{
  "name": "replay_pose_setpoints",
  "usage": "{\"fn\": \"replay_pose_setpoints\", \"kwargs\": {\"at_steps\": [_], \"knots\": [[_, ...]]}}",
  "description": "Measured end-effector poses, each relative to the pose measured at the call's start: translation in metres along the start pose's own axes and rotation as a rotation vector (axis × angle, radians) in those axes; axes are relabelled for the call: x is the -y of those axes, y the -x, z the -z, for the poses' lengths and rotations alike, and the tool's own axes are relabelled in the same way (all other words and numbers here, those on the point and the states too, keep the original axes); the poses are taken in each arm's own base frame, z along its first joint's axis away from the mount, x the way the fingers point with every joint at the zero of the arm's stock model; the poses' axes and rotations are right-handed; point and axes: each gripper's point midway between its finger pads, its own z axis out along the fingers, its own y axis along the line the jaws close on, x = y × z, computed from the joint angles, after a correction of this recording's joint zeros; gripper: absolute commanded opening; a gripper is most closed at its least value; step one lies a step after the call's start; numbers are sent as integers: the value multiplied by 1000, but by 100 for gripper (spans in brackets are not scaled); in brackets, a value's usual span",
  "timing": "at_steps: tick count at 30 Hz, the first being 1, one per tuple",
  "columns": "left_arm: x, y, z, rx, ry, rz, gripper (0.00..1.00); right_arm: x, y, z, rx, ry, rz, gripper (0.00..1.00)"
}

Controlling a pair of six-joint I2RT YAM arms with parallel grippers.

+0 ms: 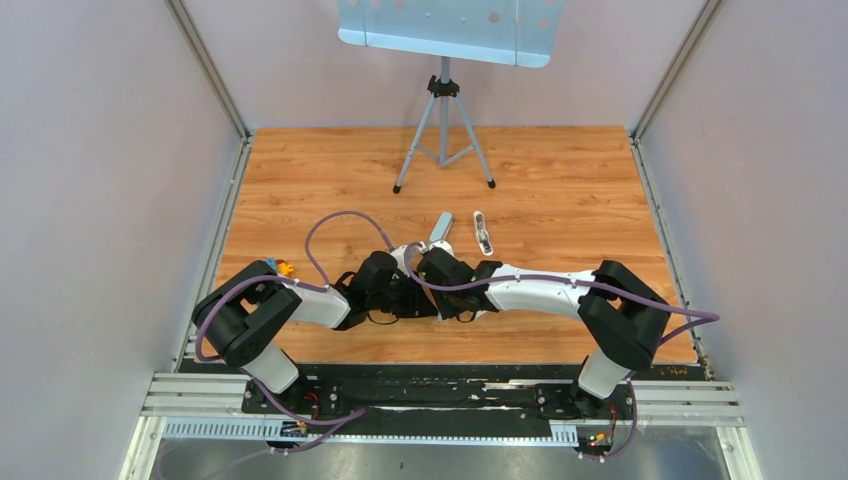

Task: Load the staples into the stapler

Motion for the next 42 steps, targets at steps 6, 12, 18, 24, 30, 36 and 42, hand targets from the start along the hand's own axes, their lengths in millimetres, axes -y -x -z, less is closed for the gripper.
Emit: {"fn": "replay_pose_setpoints", "kwargs": {"at_steps": [6, 12, 18, 24, 30, 36, 42], "knots": [[-1, 0, 0, 1, 4, 1, 20, 0, 0, -1, -5, -2, 6, 25], [-1, 0, 0, 0, 7, 1, 20, 0, 0, 0, -6, -1, 11, 20], [0, 1, 1, -1, 9, 1, 23, 0, 0, 0, -6, -2, 15, 19], [0, 4, 0, 5, 15, -5, 25, 0, 0, 1, -6, -2, 17, 19], [0, 6, 2, 11, 24, -15, 27, 1, 0, 5, -6, -3, 17, 20], [0, 8, 4, 20, 36, -20, 28, 1, 6, 11, 18, 0, 13, 20], [-1, 10, 8, 28, 49, -37, 29, 5, 12, 18, 43, -17, 16, 20]]}}
